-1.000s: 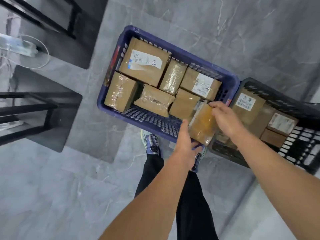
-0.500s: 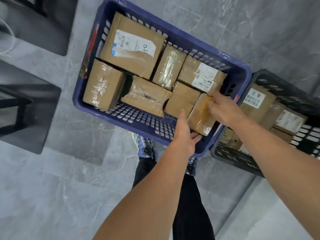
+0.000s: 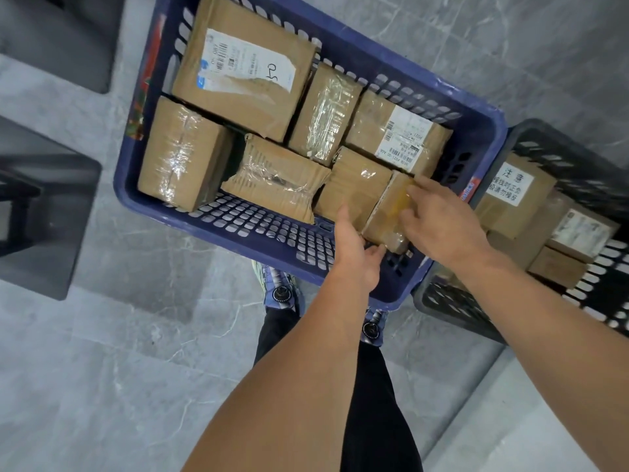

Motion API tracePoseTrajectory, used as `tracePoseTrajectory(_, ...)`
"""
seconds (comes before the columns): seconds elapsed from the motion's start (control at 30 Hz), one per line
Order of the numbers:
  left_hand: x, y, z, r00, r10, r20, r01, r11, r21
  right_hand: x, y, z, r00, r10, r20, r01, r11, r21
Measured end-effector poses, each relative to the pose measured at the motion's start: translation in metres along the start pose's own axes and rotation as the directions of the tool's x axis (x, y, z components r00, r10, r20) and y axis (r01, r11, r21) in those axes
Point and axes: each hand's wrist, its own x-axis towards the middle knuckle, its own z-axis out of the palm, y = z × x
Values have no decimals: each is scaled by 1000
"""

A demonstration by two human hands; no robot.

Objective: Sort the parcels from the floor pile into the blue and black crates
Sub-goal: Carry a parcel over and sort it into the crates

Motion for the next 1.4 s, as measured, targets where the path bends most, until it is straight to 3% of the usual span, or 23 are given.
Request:
tracePoseTrajectory(0.17, 11, 1, 0, 999, 48, 15, -48, 998, -43, 0, -5, 11, 993, -7, 117, 26, 987, -161)
tracePoseTrajectory(0.37, 15, -2, -4, 1000, 22, -8, -23, 998, -57, 10, -15, 16, 977, 17, 211, 10, 991, -130)
tracePoseTrajectory(0.53, 1, 1, -3, 1000, 29, -3, -29, 999, 46, 5, -17, 11, 967, 39, 253, -21, 997, -75)
tracePoseTrajectory(0.67, -38, 8, -8, 999, 41, 14, -43, 969, 243, -19, -23, -13, 992, 40, 121, -52, 994, 96)
tracePoseTrajectory(0.83, -127, 38, -8, 972, 184, 149, -232, 865, 446, -80, -53, -76, 995, 89, -41, -59, 876, 480)
tracePoseTrajectory(0.97, -224, 71, -2, 897, 320, 304, -439, 714, 545, -140, -83, -134, 984, 145, -106, -29, 714, 700)
tracePoseTrajectory(1.1, -329, 99, 3, 802, 440, 403, -597, 594, 539, -209, -111, -192, 973, 156, -170, 32, 637, 770)
tracePoseTrajectory(1.4, -512, 82, -19, 568, 650, 505, -819, 390, 420, -352, -151, -288, 940, -70, -333, 311, 574, 758)
